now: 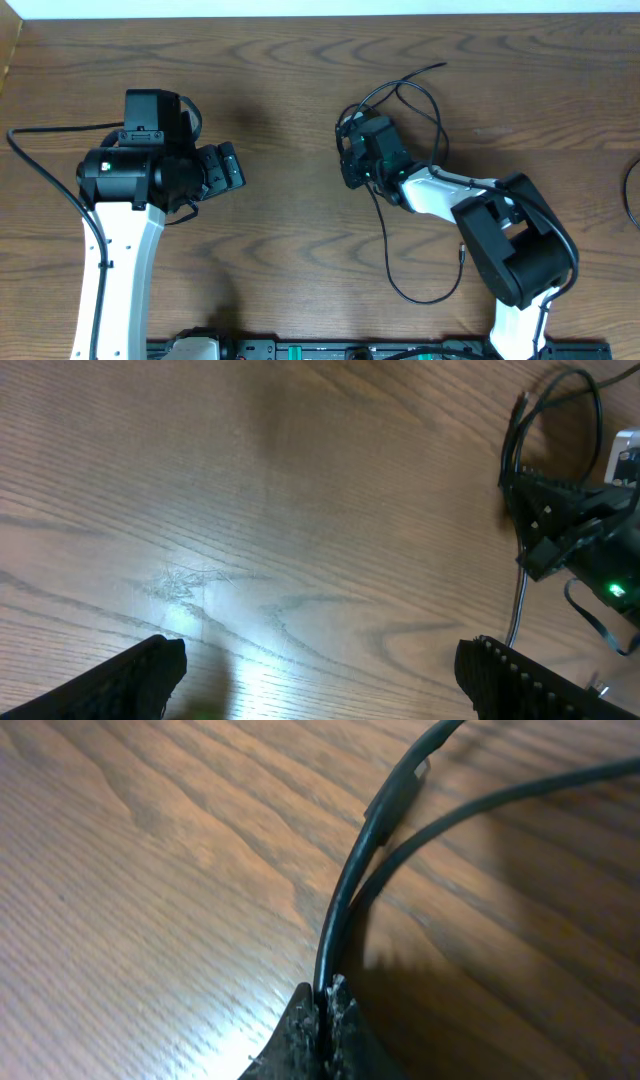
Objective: Untangle cables
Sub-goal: 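Grasp the black cable loop and drag it to the upper right, then move the right gripper to the black cable at upper right and grasp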
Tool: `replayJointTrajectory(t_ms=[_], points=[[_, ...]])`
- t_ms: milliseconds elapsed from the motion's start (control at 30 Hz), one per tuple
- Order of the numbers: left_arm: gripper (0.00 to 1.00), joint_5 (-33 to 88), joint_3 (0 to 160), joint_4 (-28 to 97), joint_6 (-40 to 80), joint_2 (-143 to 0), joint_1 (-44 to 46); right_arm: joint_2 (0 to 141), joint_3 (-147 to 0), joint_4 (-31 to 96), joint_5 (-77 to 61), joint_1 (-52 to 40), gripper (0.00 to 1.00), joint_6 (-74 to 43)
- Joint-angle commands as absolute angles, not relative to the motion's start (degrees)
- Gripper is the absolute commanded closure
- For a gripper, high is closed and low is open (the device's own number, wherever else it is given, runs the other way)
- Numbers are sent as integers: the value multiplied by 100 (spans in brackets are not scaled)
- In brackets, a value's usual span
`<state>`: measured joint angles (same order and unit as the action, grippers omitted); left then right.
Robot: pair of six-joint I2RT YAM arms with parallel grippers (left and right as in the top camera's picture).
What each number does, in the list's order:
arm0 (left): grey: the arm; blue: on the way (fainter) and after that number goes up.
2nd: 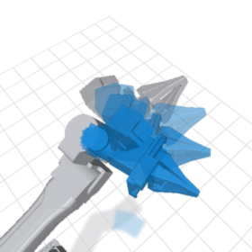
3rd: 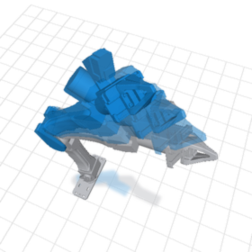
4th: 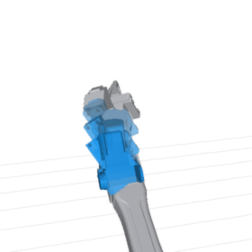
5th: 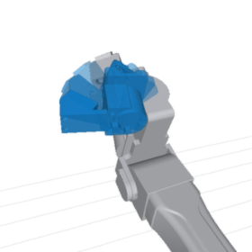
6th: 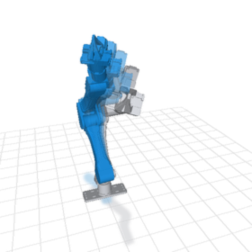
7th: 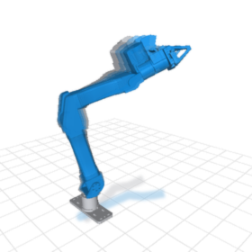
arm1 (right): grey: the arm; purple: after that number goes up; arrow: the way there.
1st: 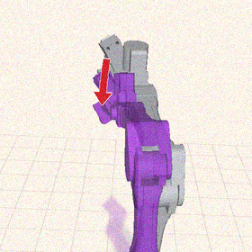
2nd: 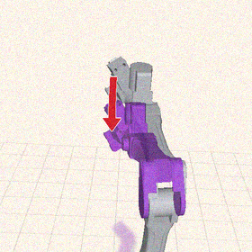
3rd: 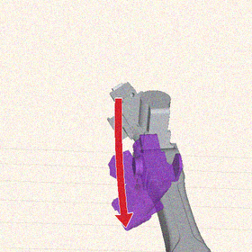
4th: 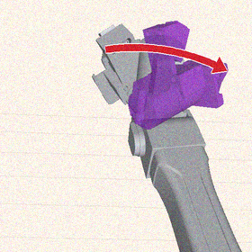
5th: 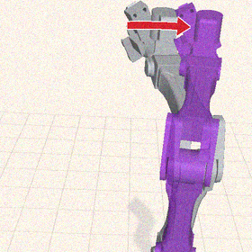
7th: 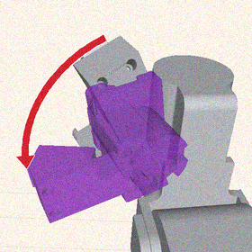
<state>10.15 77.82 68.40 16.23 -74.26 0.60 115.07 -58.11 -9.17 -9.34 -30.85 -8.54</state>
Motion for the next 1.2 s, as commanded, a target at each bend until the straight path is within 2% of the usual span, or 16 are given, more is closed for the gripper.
replayJointTrajectory(t_ms=[0,267,433,467,567,733,933,1167], points=[[8,978,7889,6851,1525,-7404,62,11321,-5618,-504,-847,-2764,99,-607],[8,980,7889,6847,1525,-7404,62,9417,-6796,718,-705,-1326,99,-410],[8,978,7887,6849,1525,-7404,62,8862,-7703,1341,-698,78,99,14],[8,978,7889,6849,1525,-7404,62,8809,-7996,1472,-701,666,99,12],[8,978,7889,6849,1525,-7404,62,8807,-8394,1581,-733,1846,99,-47],[8,980,7889,6820,1527,-7404,62,8831,-8436,1717,-982,3065,99,-80],[8,982,7889,6788,1527,-7404,62,9153,-8436,2003,-982,4125,99,-78],[8,982,7889,6812,1529,-7404,62,9970,-8433,2036,-976,4591,99,-390]])
